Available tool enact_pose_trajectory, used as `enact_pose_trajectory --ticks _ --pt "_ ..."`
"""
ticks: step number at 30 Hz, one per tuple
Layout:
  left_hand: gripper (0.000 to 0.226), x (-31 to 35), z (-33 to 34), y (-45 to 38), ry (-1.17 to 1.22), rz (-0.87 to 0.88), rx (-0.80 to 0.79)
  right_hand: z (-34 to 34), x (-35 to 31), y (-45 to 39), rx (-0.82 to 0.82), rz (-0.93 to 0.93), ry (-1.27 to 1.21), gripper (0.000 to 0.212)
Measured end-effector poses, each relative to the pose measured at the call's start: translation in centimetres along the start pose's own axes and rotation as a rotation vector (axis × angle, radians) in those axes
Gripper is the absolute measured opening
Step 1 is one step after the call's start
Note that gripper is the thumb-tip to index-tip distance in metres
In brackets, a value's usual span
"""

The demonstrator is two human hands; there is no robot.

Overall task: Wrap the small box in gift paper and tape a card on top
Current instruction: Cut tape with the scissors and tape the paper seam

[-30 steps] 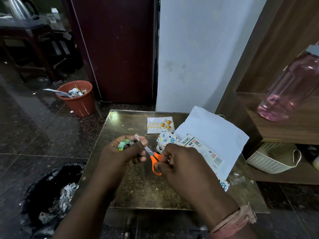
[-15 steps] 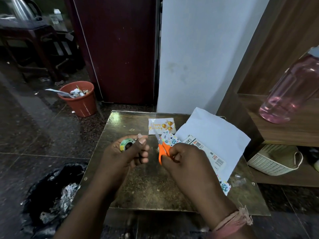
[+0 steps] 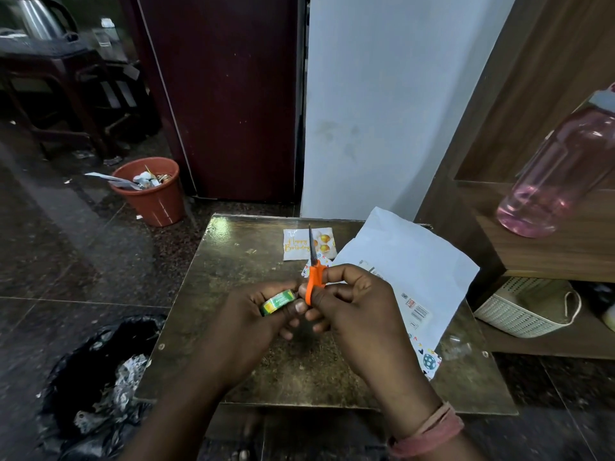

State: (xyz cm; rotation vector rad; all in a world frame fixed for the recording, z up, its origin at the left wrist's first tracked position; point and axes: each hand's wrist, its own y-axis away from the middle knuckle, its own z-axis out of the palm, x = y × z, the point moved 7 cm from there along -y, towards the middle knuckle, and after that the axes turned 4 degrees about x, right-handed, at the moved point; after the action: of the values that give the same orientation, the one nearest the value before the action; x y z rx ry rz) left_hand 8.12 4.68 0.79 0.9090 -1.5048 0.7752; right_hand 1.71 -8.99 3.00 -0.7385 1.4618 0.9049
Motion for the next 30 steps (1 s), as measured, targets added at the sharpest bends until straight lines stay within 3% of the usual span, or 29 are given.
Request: enact_pose_trajectory --ticks 7,20,27,30 --pt "0.032 0.8 0.7 0.5 -0.150 0.056 -0.076 0.1 0.7 -0.2 0.022 -0.032 0.049 0.013" --pt "0.025 -0.5 0.2 0.2 -0.183 0.011 -0.023 -0.6 -0.3 -0.4 0.059 -0.044 -0.075 0.014" --pt "0.038 0.8 1.2 0.6 -0.065 0.023 -0.081 -1.0 -0.2 -0.6 0.067 -0.039 -0.118 0.013" --pt "0.040 0.8 1.1 0.5 0.109 -0.031 -0.070 -1.2 -0.2 -0.7 0.073 -0.044 -0.114 0.012"
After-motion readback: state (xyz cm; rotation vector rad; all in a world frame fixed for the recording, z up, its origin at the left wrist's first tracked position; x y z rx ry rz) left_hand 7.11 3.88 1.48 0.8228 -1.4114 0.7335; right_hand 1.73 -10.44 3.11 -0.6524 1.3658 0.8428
